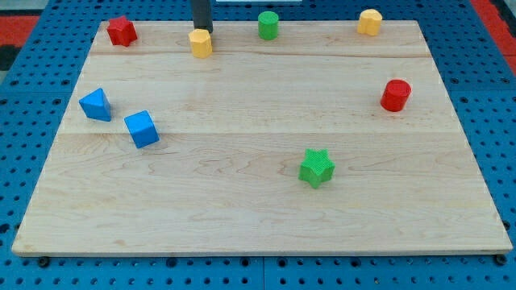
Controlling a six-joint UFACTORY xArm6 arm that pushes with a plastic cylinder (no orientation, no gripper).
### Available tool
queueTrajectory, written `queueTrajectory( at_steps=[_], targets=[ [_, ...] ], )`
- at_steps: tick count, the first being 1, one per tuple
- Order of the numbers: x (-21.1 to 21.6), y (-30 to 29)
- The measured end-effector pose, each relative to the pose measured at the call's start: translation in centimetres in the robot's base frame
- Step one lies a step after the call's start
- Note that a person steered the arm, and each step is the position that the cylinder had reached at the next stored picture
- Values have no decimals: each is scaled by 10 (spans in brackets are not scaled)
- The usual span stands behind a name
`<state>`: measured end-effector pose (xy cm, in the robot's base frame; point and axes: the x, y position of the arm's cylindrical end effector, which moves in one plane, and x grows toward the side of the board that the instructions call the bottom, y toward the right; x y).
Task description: Push yellow hexagon to bottom left
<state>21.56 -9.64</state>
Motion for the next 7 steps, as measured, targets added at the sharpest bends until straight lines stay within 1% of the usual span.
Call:
queueTrajectory(
  at_steps=[1, 5, 6, 7],
  targets=[
    [16, 0],
    [142, -2],
    [167, -4],
    [162, -9]
  ],
)
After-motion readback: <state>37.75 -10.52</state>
